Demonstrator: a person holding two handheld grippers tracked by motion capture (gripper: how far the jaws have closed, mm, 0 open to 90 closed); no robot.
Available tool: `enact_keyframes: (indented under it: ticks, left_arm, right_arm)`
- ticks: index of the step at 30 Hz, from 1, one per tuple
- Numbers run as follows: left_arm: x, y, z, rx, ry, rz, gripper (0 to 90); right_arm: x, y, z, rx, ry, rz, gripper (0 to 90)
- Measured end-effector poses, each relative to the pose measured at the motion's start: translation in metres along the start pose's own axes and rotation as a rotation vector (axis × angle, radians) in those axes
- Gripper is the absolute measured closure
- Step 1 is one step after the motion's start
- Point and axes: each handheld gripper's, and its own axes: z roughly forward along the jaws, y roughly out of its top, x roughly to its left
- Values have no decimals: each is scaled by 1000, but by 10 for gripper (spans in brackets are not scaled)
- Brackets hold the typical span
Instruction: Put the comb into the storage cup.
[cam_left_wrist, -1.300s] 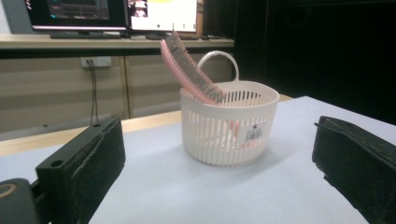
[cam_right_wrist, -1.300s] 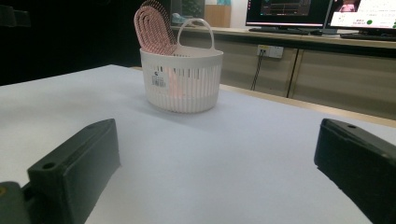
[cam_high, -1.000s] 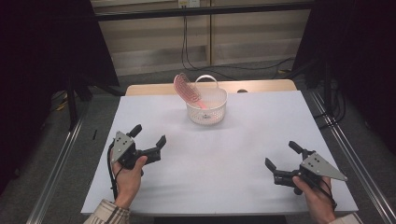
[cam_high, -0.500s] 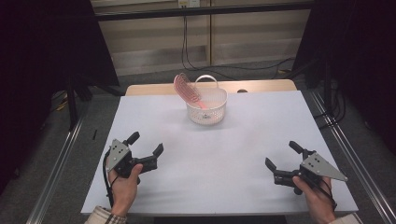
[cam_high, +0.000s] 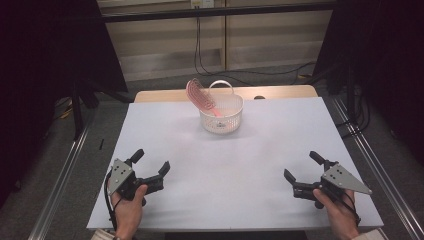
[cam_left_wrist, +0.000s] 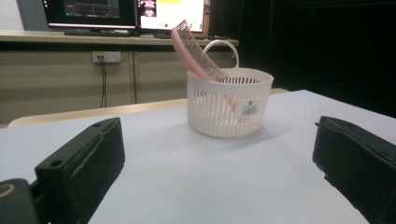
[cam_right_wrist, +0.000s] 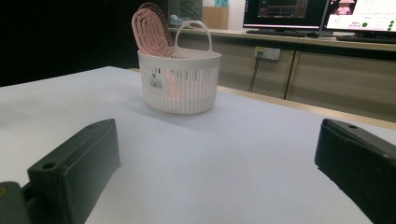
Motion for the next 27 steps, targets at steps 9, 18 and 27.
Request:
enact_keyframes:
  ticks: [9,18,27]
  left_arm:
    - [2,-4,-8,14,-11,-52,31]
    - [2,-10,-18,39,23,-30,30]
    - [1,-14,-17,76,1,-21,24]
  right_arm:
    - [-1,0,0,-5,-9,4,0]
    - [-1,0,-1,-5,-14,6,0]
    - [0,-1,0,-6,-12,-1,0]
